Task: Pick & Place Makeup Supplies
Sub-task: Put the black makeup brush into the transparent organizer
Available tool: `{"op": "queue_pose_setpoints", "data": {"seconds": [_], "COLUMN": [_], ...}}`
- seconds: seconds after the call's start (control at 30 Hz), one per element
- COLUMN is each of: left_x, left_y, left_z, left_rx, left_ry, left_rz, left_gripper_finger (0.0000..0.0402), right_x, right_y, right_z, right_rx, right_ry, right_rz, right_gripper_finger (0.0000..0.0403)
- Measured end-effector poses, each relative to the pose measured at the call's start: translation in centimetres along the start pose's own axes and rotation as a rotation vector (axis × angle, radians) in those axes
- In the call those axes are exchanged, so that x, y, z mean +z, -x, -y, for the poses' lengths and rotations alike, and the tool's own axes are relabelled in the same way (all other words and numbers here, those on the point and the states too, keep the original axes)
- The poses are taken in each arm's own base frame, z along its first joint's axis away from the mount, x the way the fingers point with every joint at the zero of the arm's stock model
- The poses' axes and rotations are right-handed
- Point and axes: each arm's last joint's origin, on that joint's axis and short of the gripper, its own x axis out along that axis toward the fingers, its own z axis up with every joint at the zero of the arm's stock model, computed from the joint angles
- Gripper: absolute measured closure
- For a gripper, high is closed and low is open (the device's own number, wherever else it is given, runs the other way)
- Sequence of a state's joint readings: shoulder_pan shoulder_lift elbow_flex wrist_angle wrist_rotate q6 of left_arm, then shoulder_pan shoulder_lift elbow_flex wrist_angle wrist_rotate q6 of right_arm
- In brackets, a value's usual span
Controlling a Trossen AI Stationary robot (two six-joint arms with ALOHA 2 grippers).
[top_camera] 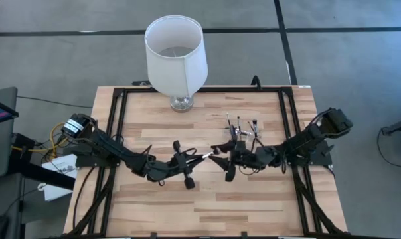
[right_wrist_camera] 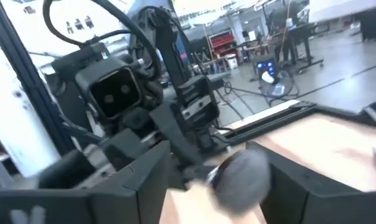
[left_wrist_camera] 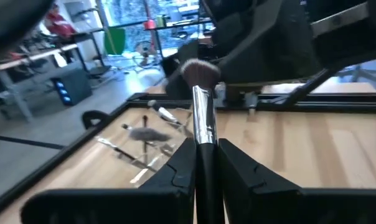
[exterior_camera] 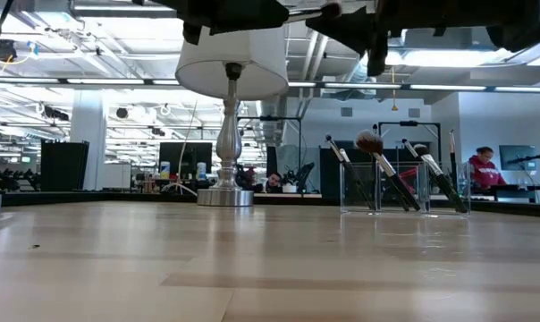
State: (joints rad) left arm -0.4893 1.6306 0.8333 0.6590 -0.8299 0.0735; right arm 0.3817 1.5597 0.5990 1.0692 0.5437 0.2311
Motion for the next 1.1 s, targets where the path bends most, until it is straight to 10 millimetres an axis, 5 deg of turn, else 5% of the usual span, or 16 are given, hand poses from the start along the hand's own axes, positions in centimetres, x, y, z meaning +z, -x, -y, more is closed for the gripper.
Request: {"op": "queue_pose_setpoints", "data": {"seconds": [0.47, 1.1], "left_x": [0.2, 0.1], "left_y": [0.1, -0.3], "left_z": [0.0, -0.4], "left_rx": [0.029, 0.043], "left_ry": [0.007, 0.013], "left_rz": [0.012, 0.003], "left_gripper_finger": [0.036, 0.034], "right_x": [0.3, 0.5], "right_y": [-0.6, -0.8], "right_z": [1.0, 1.4], "right_rx": [0.007, -0.011], "right_ry": [-0.161, -0.163], "right_rz": [0.008, 0.014], "right_gripper_finger": [0.0286, 0.0392]}}
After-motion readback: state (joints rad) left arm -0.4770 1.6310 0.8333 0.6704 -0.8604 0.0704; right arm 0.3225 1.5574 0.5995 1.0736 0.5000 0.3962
